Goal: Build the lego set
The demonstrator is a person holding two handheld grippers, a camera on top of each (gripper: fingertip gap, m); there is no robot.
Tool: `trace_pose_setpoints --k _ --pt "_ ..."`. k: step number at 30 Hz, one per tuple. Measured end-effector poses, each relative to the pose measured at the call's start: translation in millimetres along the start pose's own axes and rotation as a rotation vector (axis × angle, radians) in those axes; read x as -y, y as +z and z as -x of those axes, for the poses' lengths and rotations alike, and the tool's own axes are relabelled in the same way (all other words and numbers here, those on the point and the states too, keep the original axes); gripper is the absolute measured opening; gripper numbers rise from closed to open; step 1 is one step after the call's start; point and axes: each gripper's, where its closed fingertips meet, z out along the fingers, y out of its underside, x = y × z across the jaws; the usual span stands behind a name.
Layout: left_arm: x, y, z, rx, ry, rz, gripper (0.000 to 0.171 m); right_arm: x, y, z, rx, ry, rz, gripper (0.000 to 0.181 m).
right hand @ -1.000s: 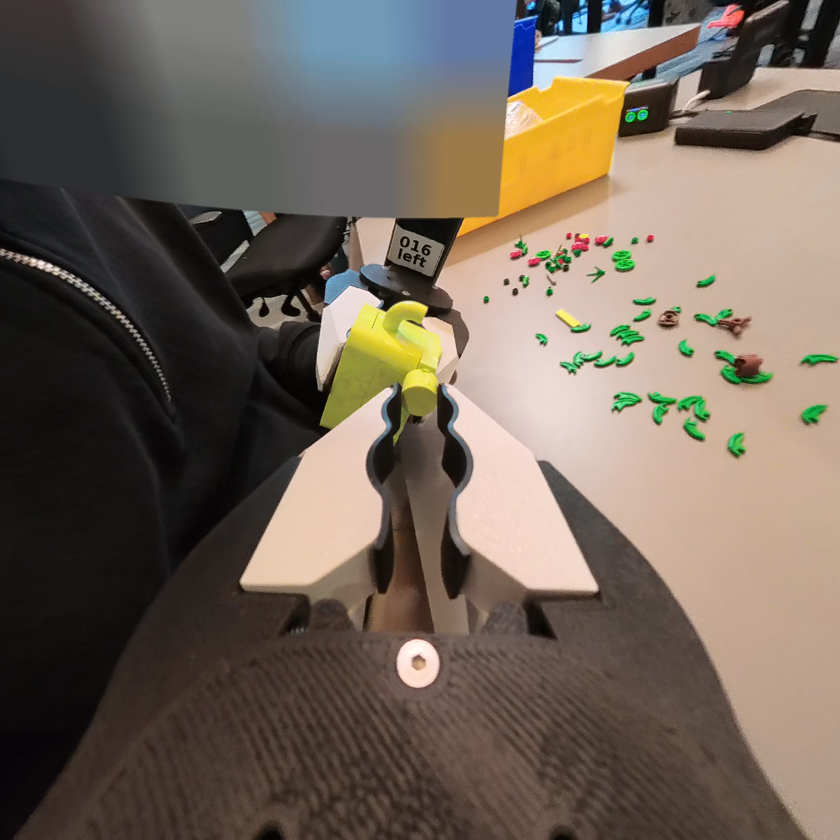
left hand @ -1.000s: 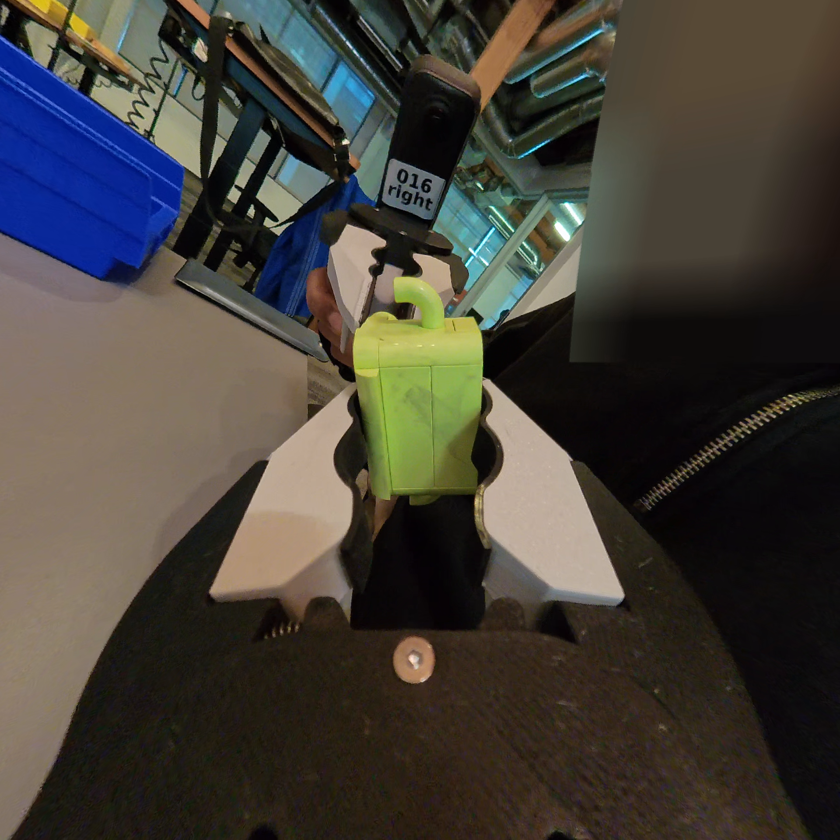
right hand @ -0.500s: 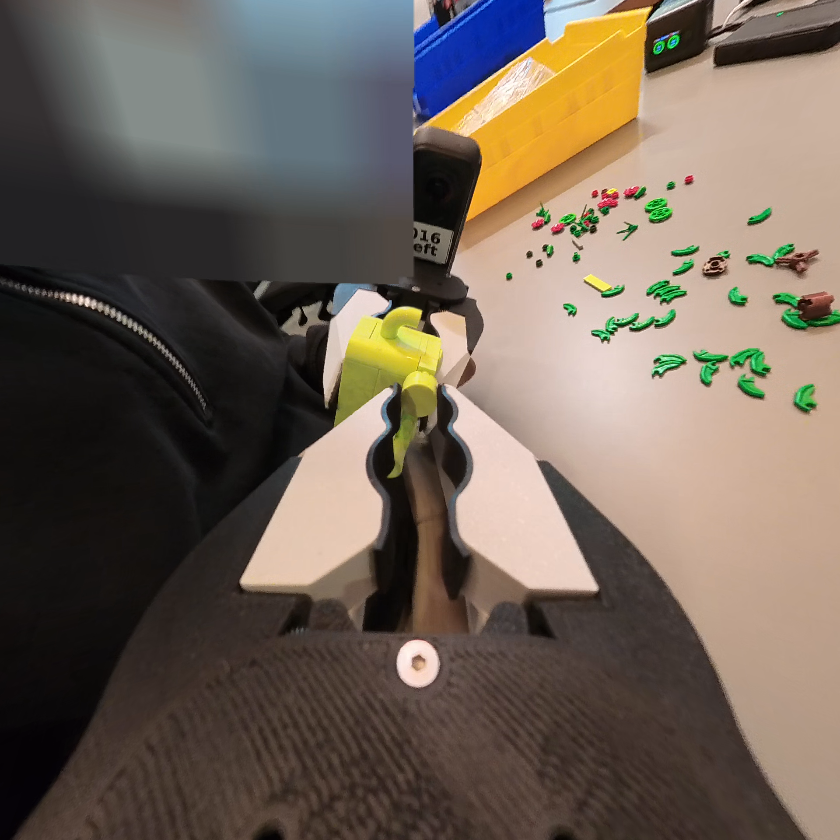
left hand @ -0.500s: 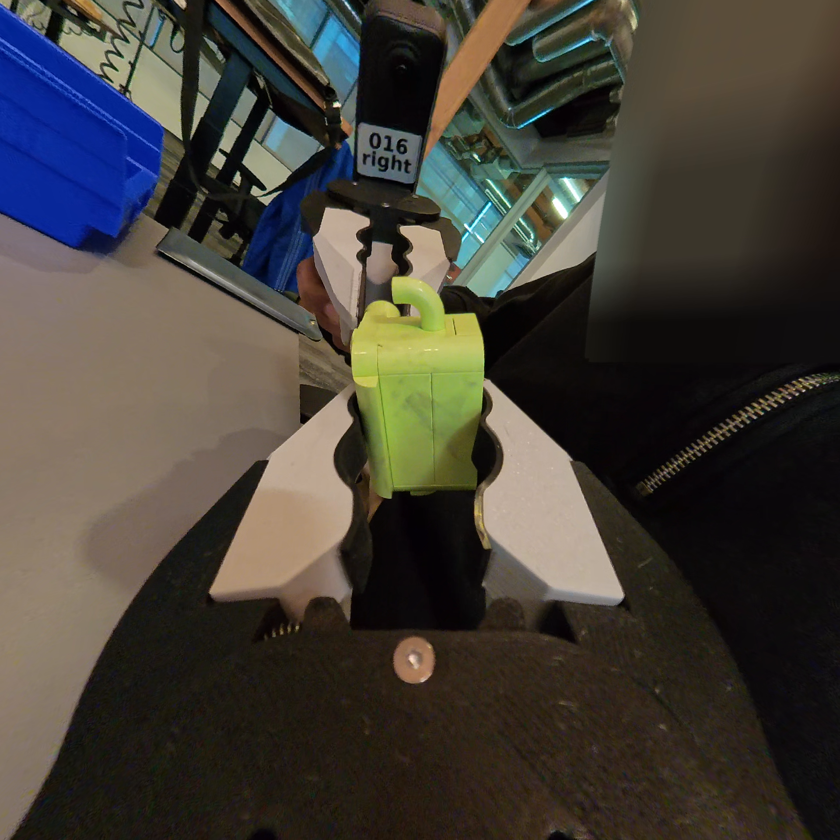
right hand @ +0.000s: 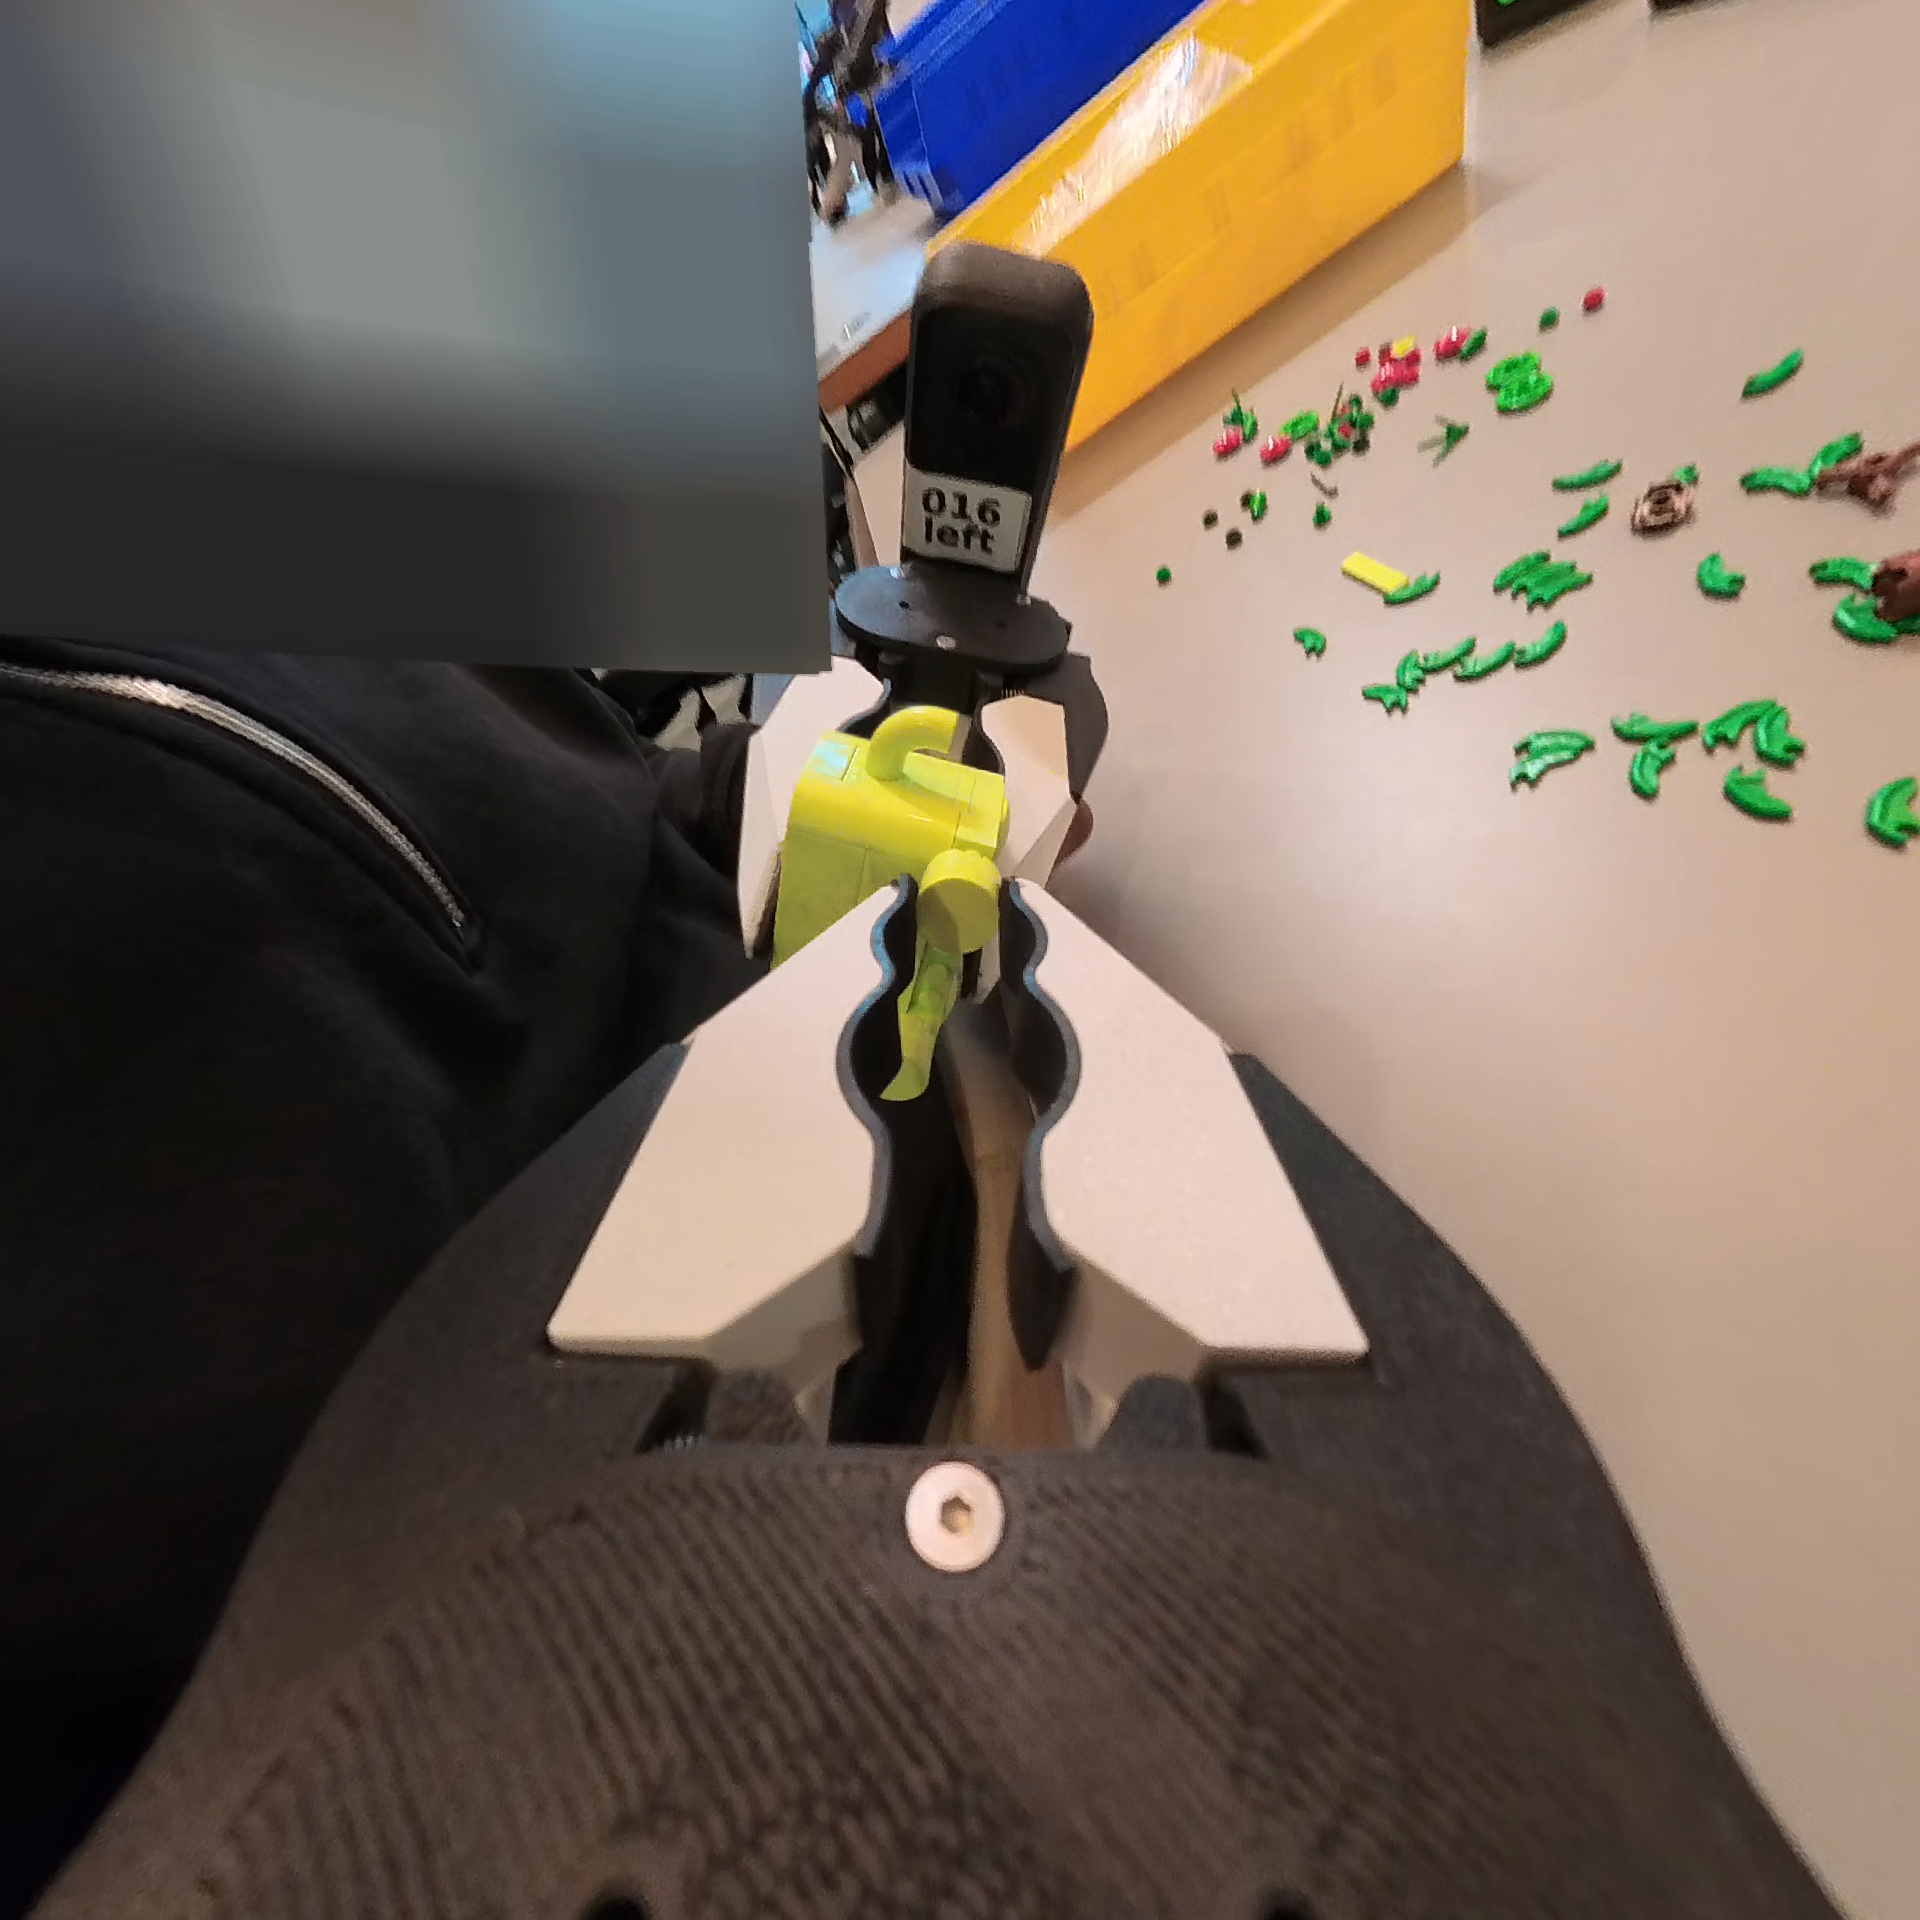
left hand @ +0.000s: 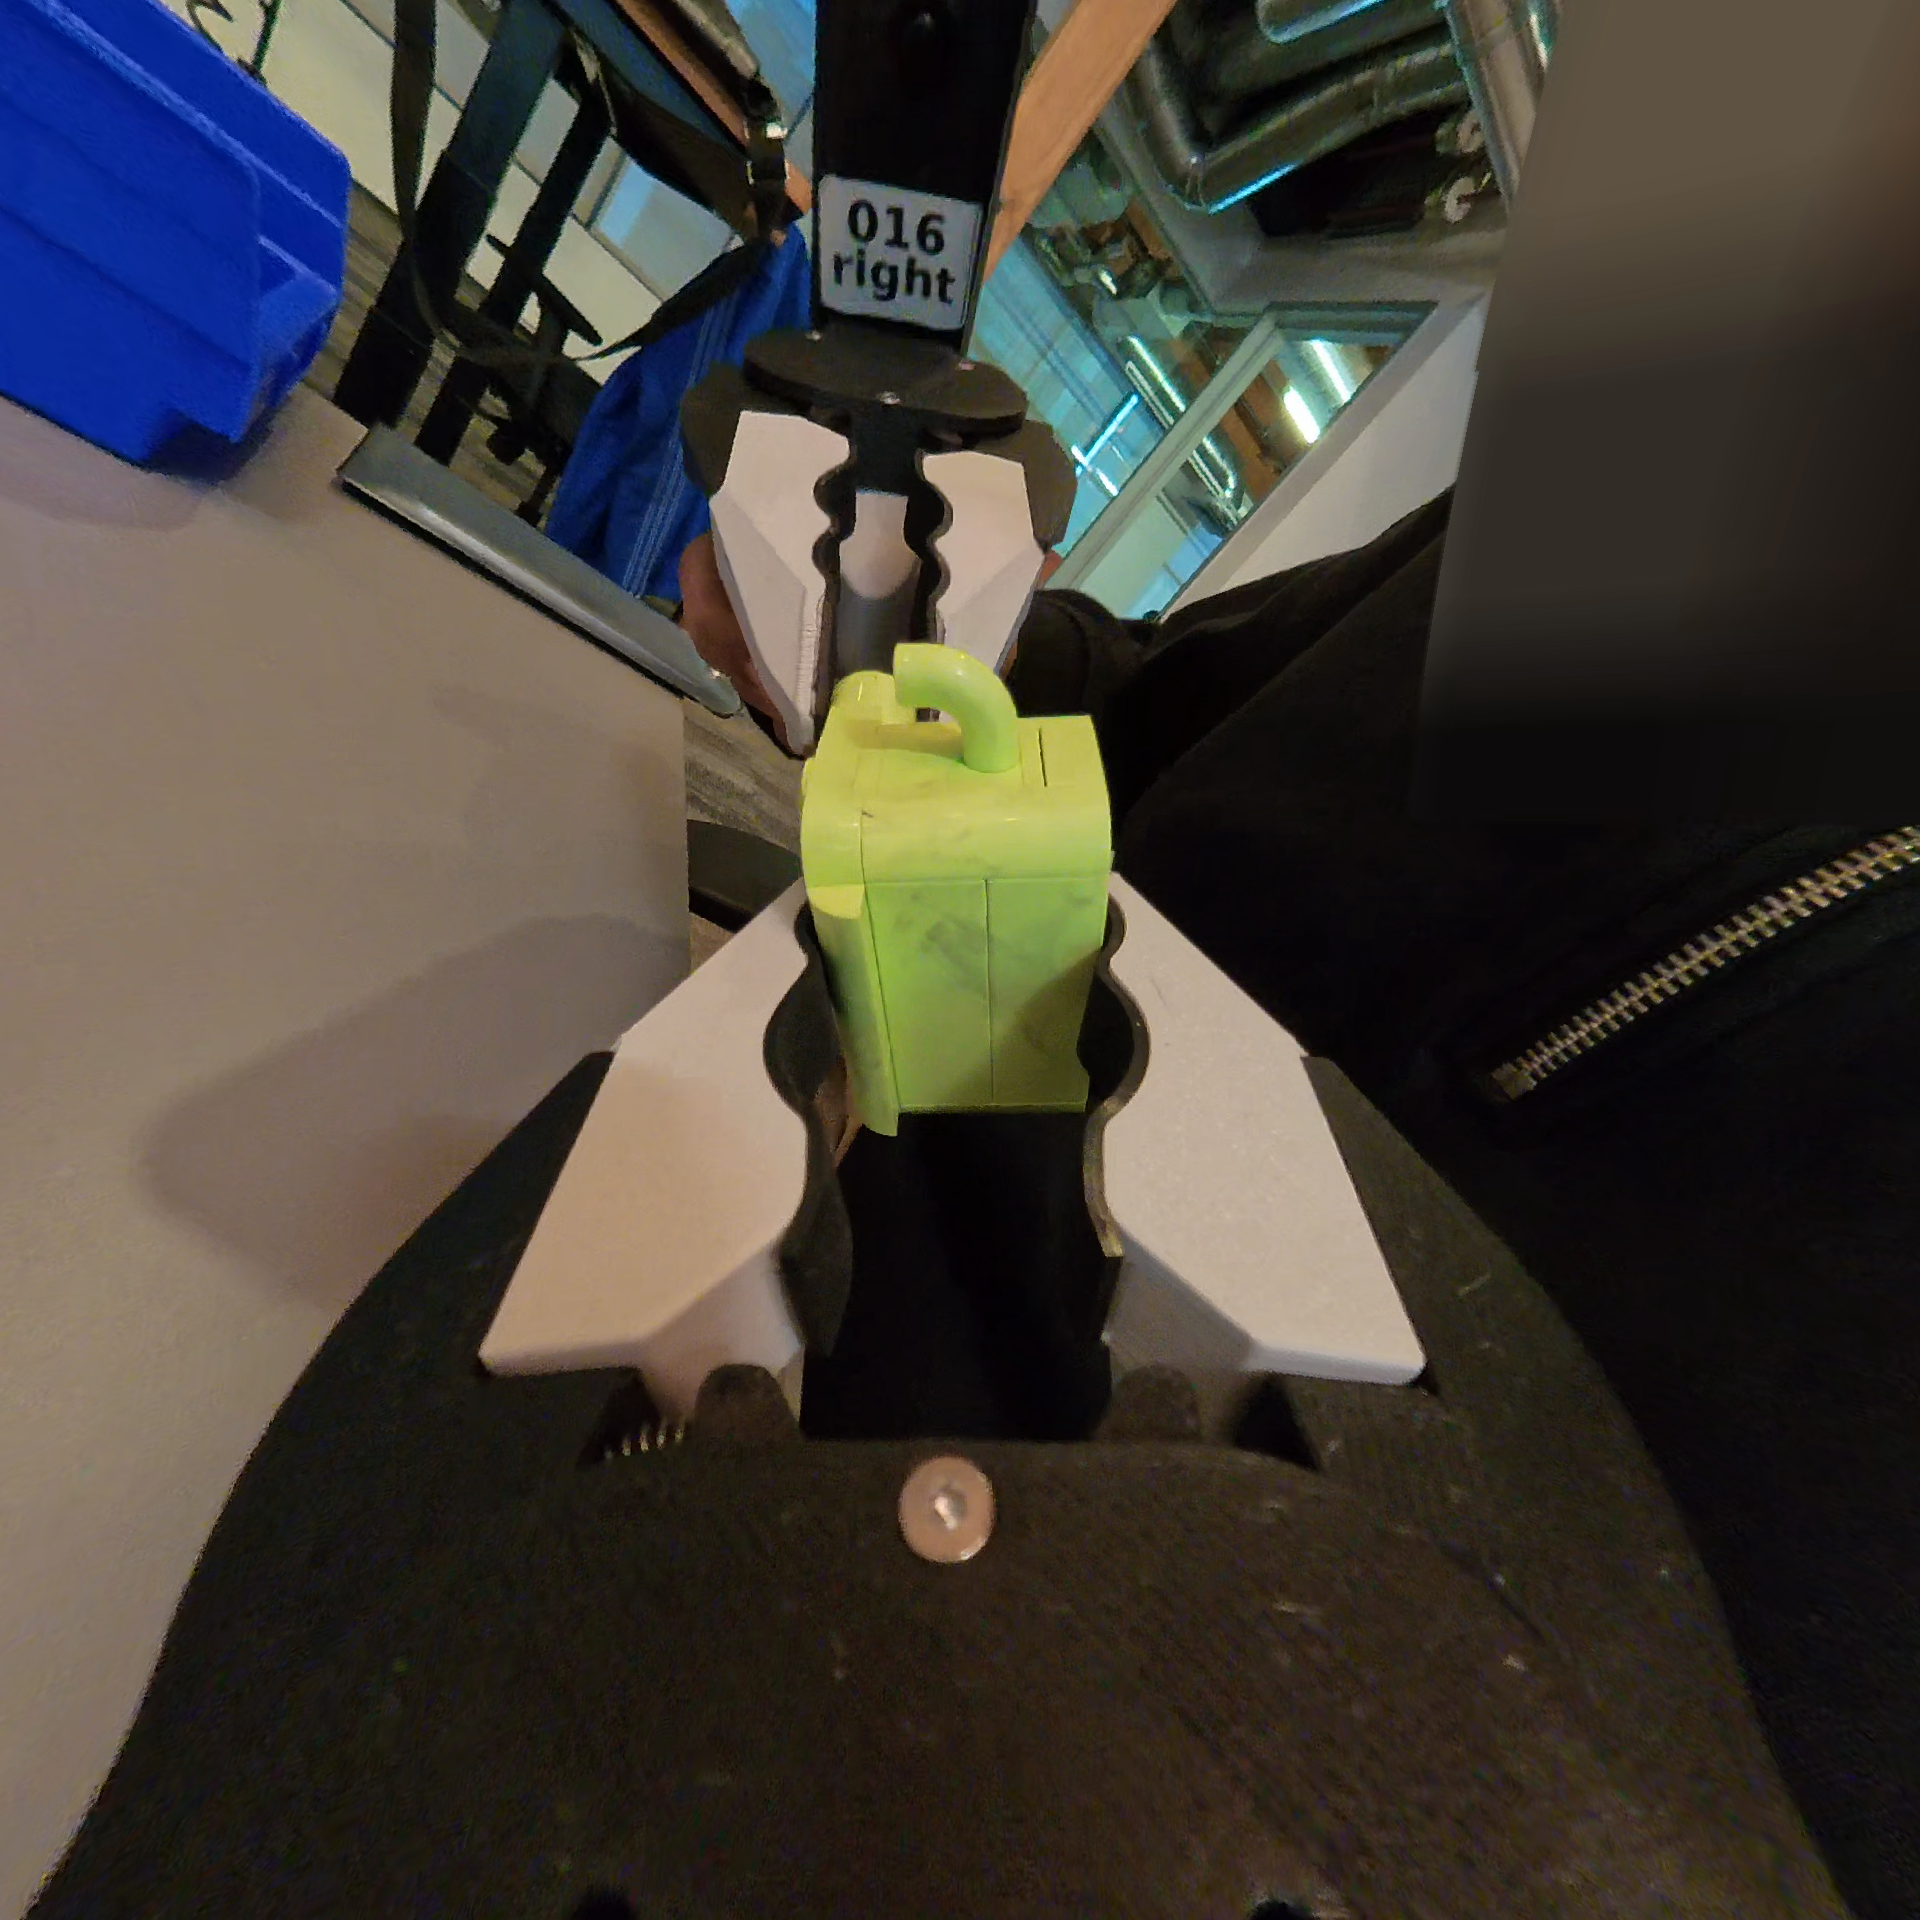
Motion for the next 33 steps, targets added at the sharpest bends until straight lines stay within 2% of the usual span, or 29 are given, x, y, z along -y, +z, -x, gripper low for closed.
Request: trace_pose_setpoints --k 16,27,33 --pt "-10.4 3.2 8.2 0.021 -0.022 0.052 0.042 -9.5 1.6 -5.4 0.031 0.046 0.082 0.014" --pt "-12.4 3.0 12.5 0.031 -0.035 0.048 0.042 -11.9 5.3 -9.8 0.067 0.072 0.061 0.014" --pt "4.6 -1.6 13.3 0.005 -0.079 -0.067 0.043 2.2 7.0 -15.9 0.019 0.002 0.039 0.014"
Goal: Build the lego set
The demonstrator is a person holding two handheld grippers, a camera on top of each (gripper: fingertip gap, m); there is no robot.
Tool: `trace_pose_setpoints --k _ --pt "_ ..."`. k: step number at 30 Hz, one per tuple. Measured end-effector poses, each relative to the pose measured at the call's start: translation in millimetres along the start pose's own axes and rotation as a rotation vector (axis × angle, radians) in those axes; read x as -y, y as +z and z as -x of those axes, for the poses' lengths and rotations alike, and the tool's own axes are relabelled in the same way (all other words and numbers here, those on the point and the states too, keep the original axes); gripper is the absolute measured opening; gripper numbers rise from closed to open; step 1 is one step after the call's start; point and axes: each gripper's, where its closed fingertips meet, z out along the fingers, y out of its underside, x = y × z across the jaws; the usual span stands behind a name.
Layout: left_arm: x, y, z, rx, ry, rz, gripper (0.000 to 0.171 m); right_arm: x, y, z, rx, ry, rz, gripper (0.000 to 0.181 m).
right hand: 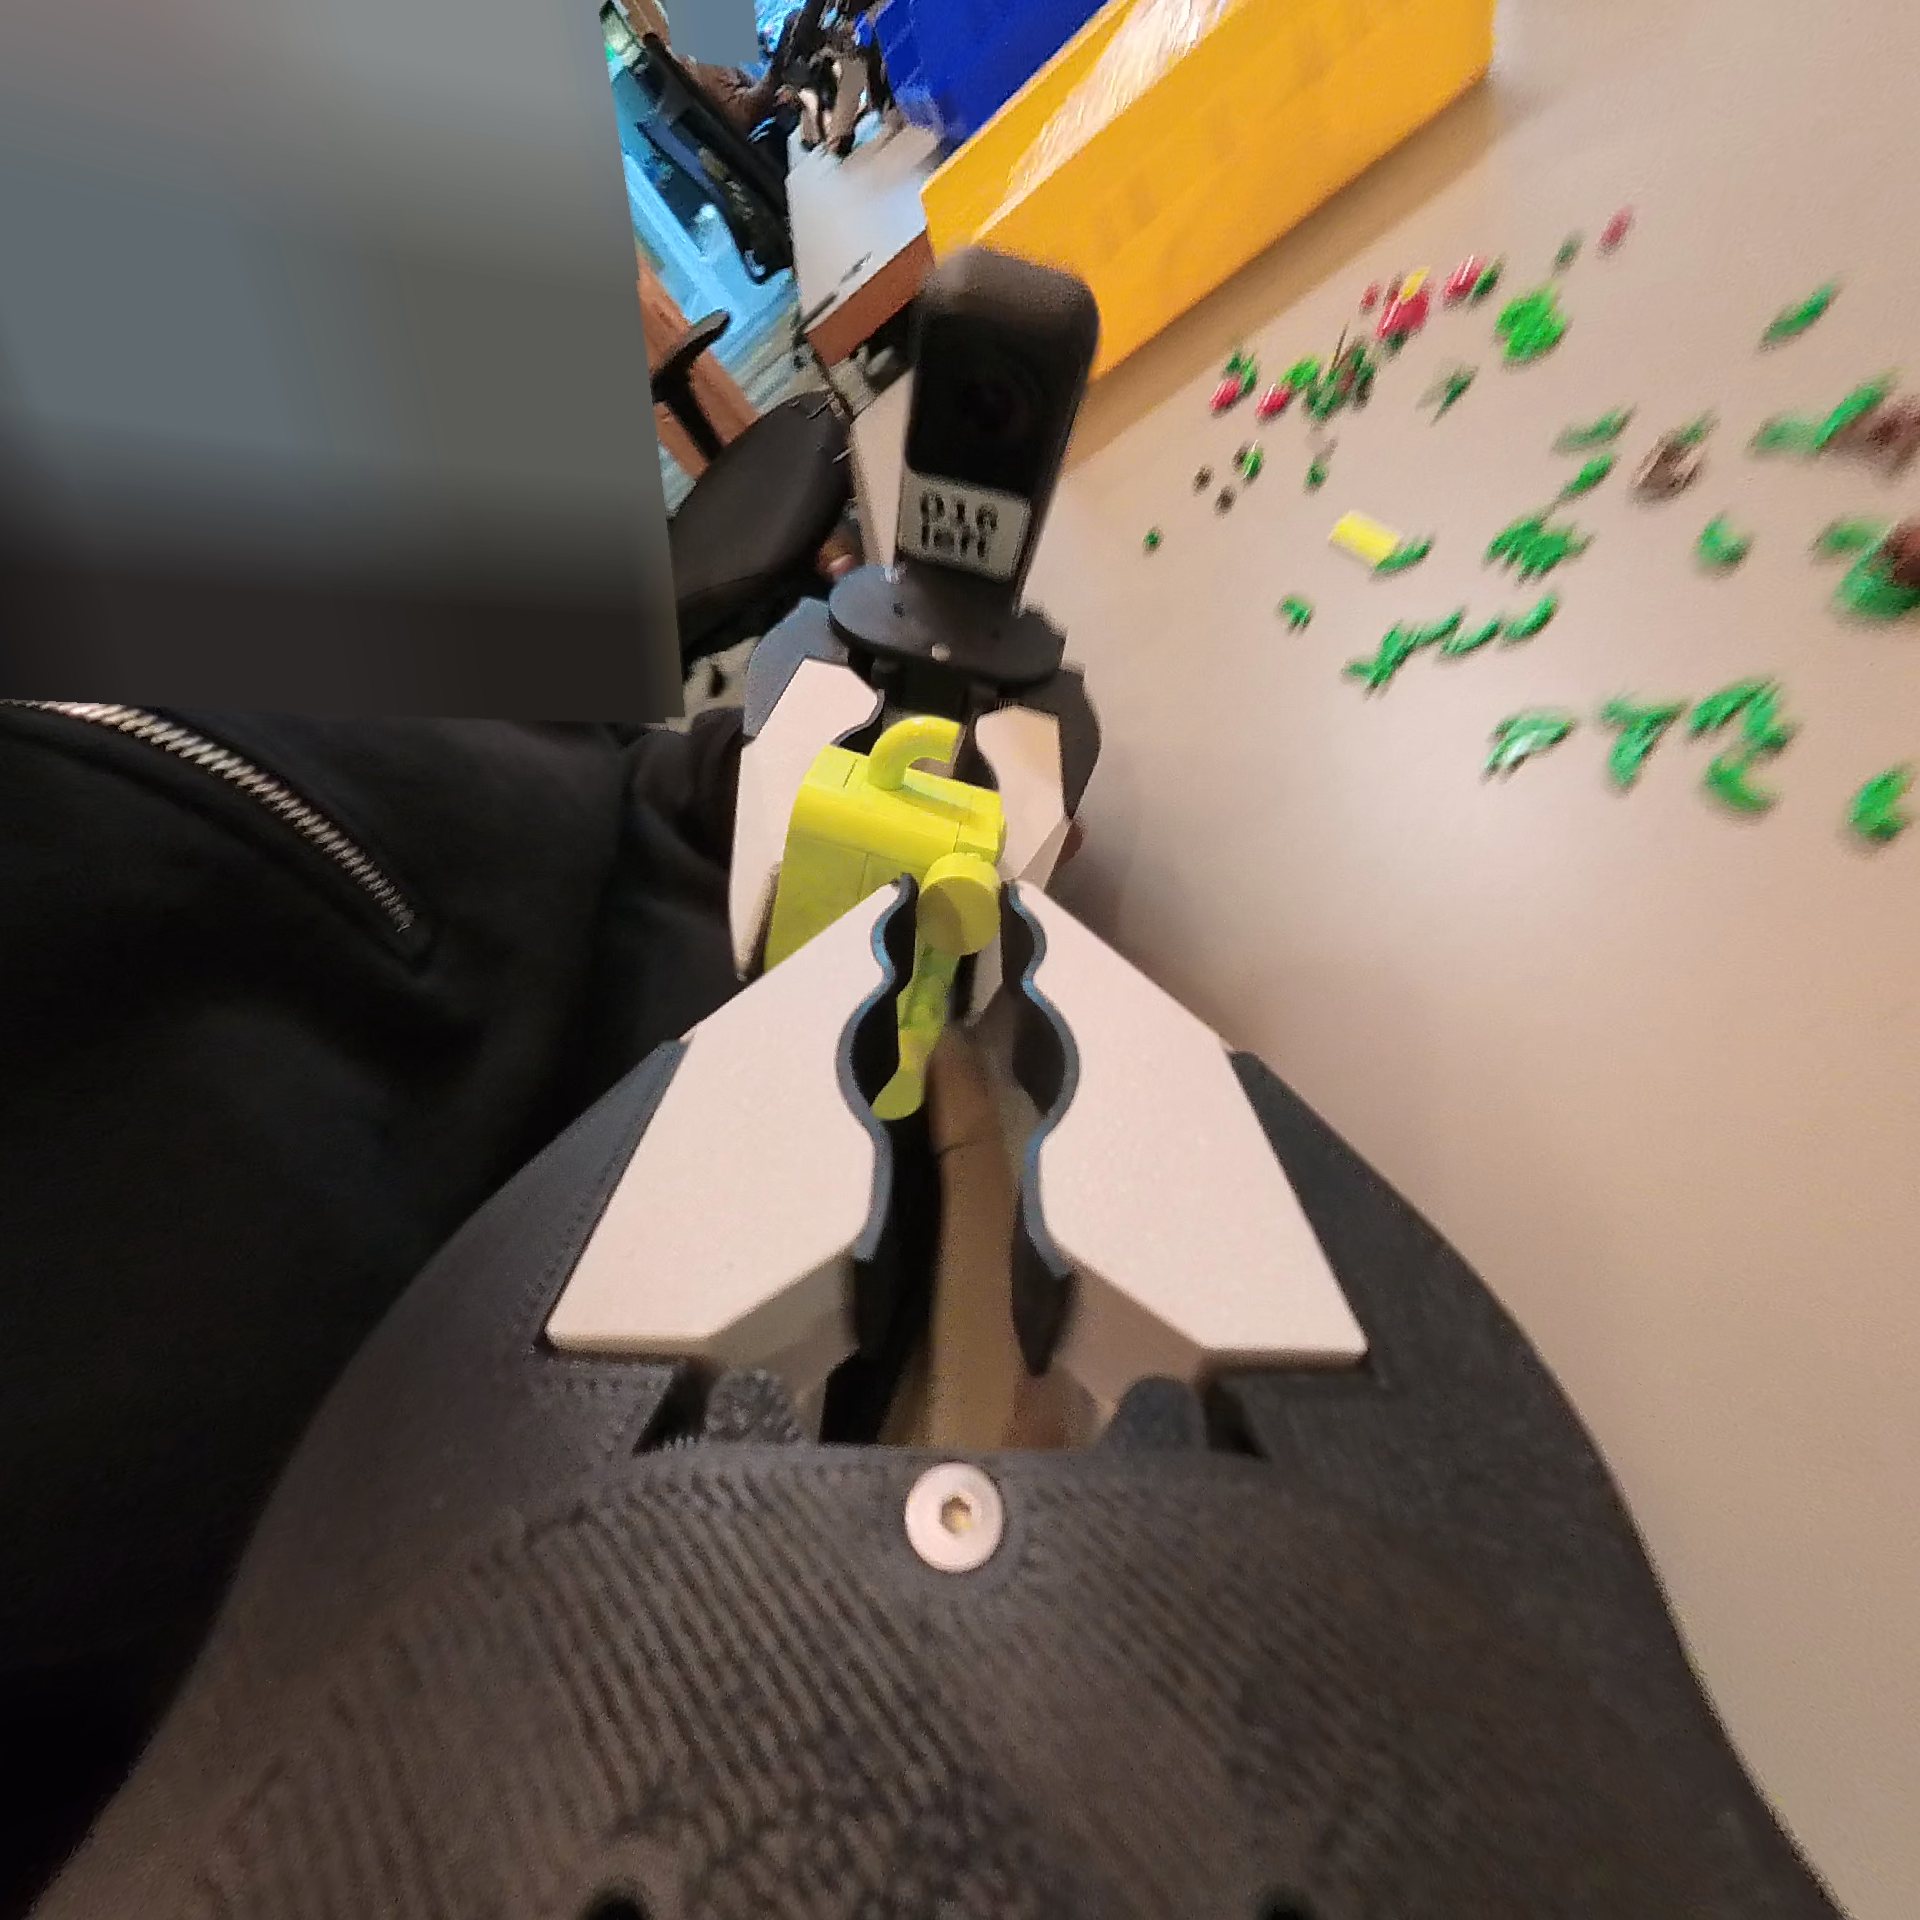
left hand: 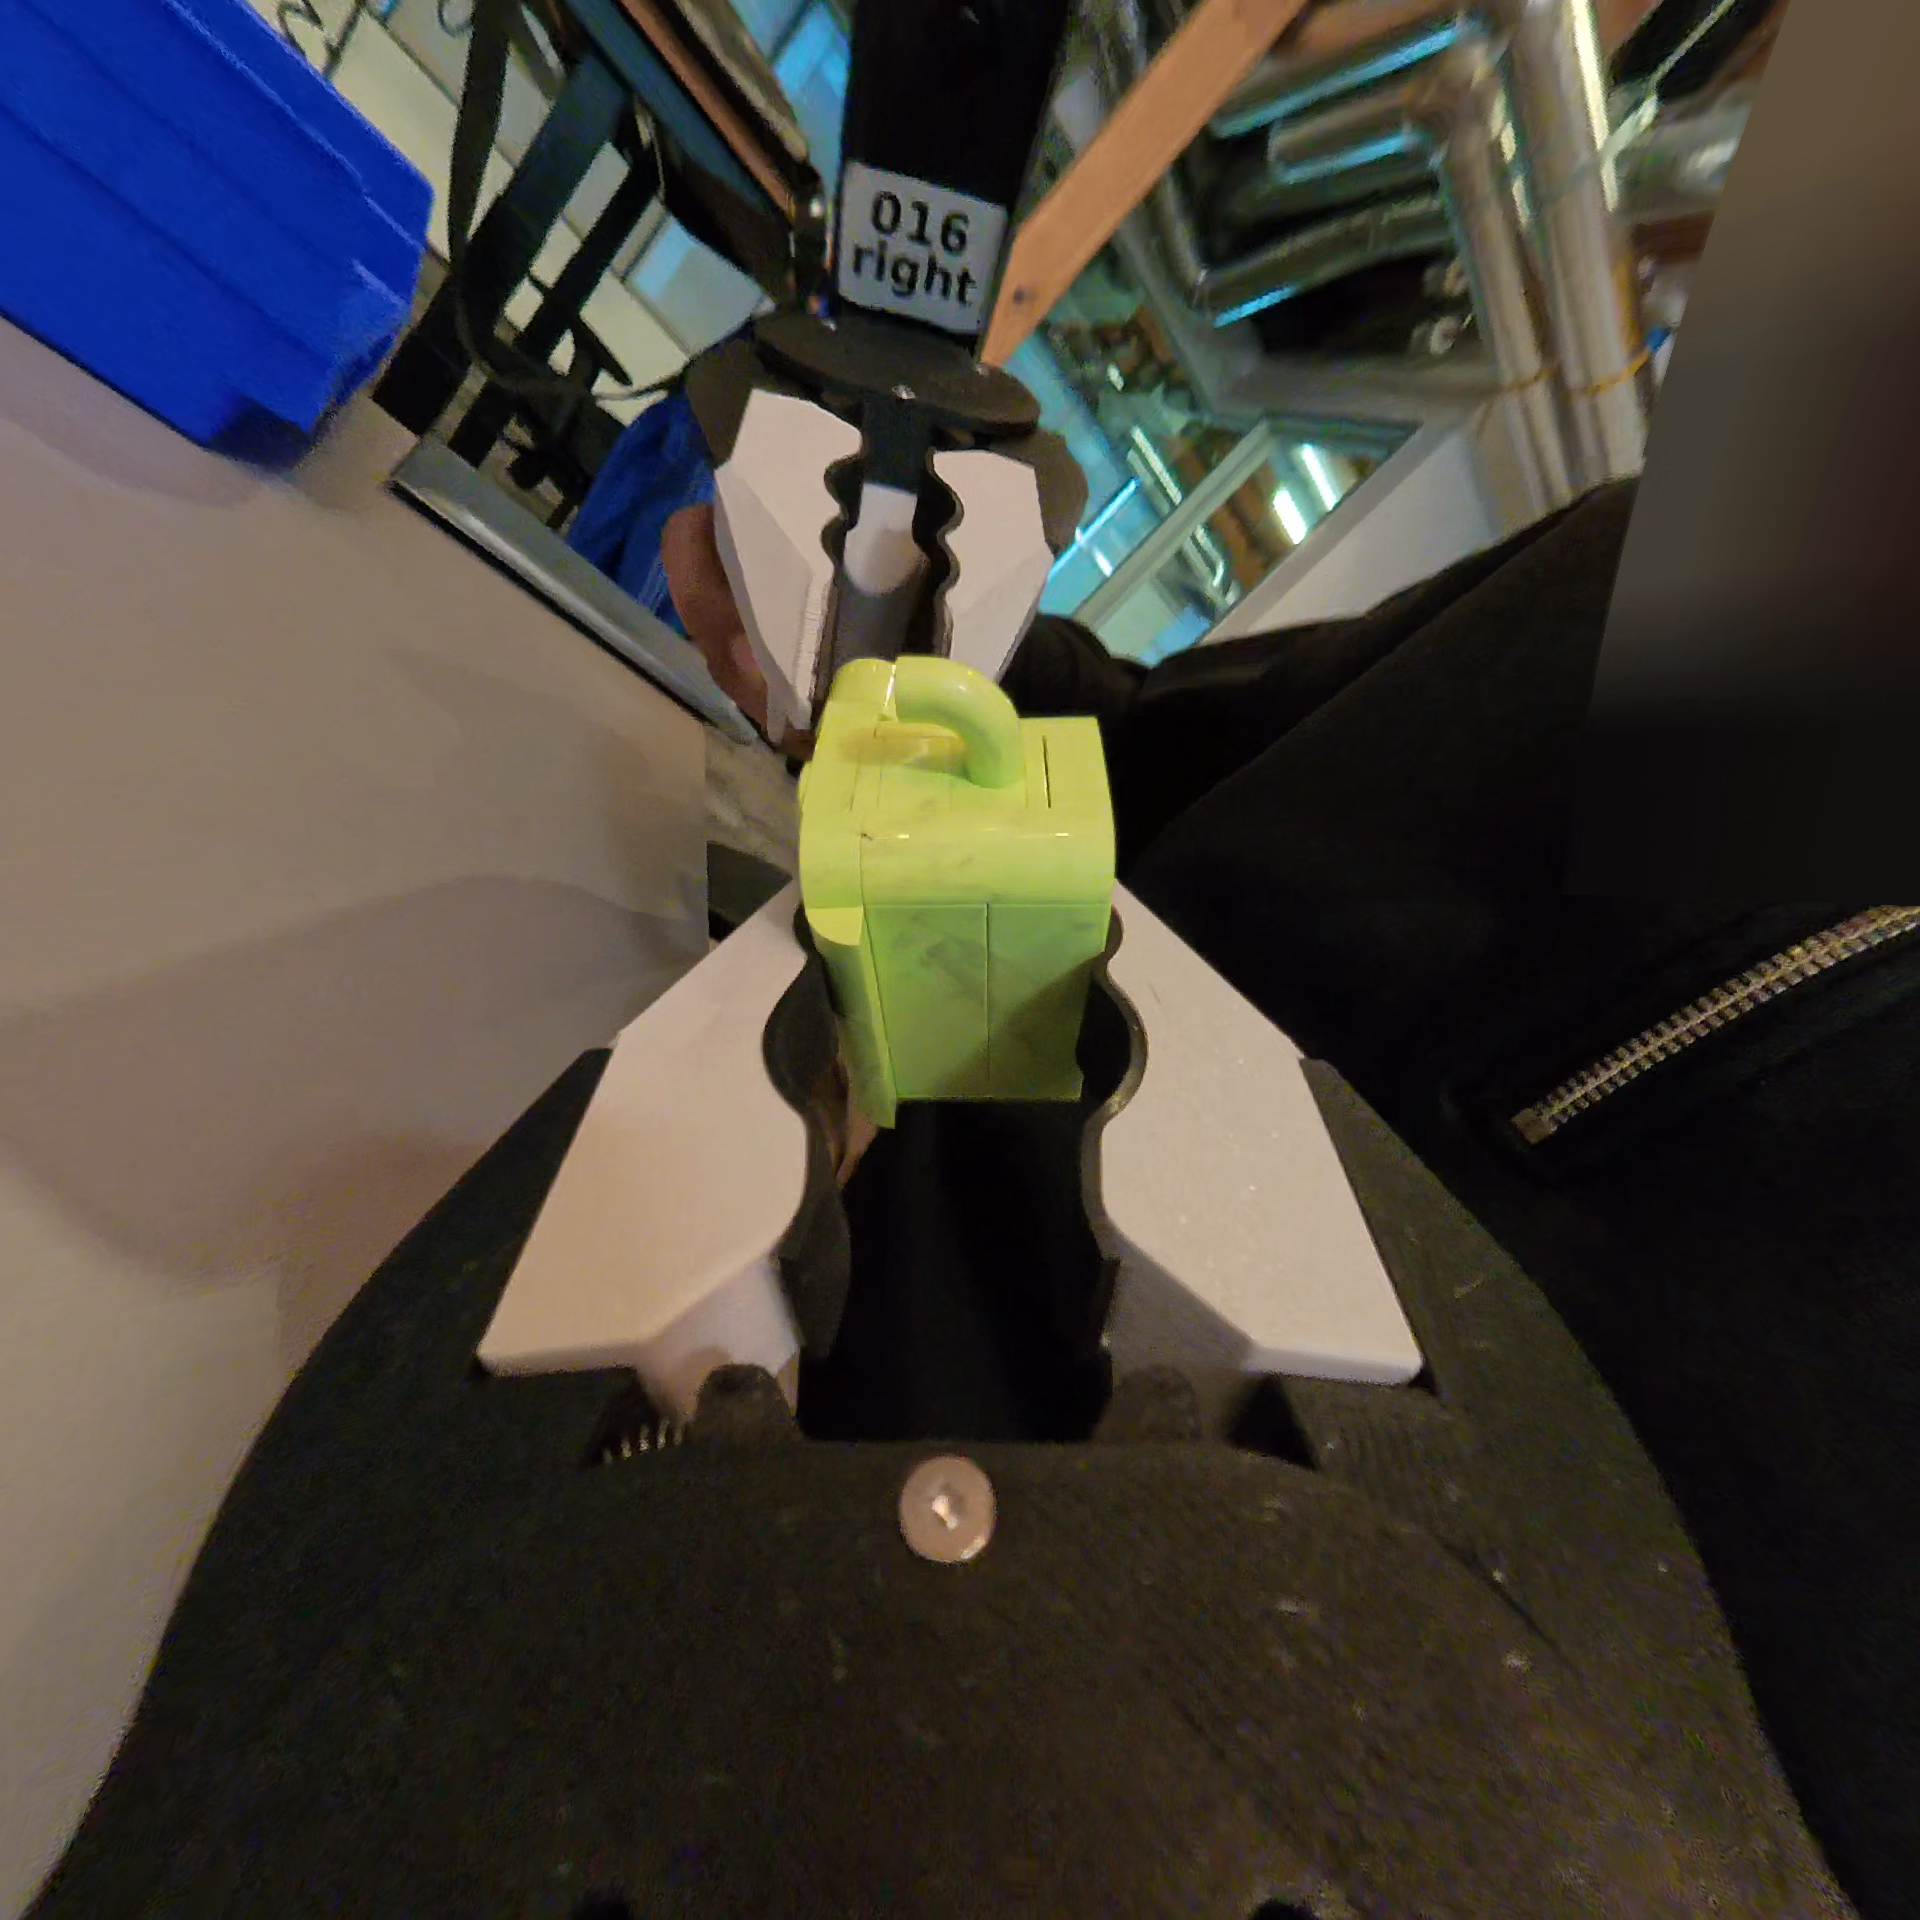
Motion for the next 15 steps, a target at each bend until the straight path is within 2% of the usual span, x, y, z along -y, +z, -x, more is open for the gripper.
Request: trace_pose_setpoints --k 4,5,6,9,12,15 --pt "10.8 -5.2 -4.2 -0.047 -0.043 -0.074 0.042 6.3 2.9 -5.8 -0.033 -0.049 0.002 0.023" --pt "11.5 -5.6 -5.6 -0.057 -0.049 -0.078 0.042 9.4 3.8 -5.5 -0.019 -0.048 -0.02 0.016" --pt "10.9 -5.4 -5.4 -0.051 -0.044 -0.074 0.042 11.5 4.2 -4.4 -0.009 -0.049 -0.035 0.0" --pt "13.2 -7.9 -0.5 -0.005 -0.024 -0.08 0.042 10.9 4.4 -14.9 -0.069 -0.075 -0.032 0.0" --pt "29.0 -28.6 20.9 0.149 -0.003 -0.15 0.042 18.5 -10.7 -33.6 -0.182 -0.077 -0.083 0.0" --pt "37.7 -51.0 37.8 0.288 0.046 -0.171 0.042 24.7 -47.5 -60.4 -0.347 -0.056 -0.158 0.006"
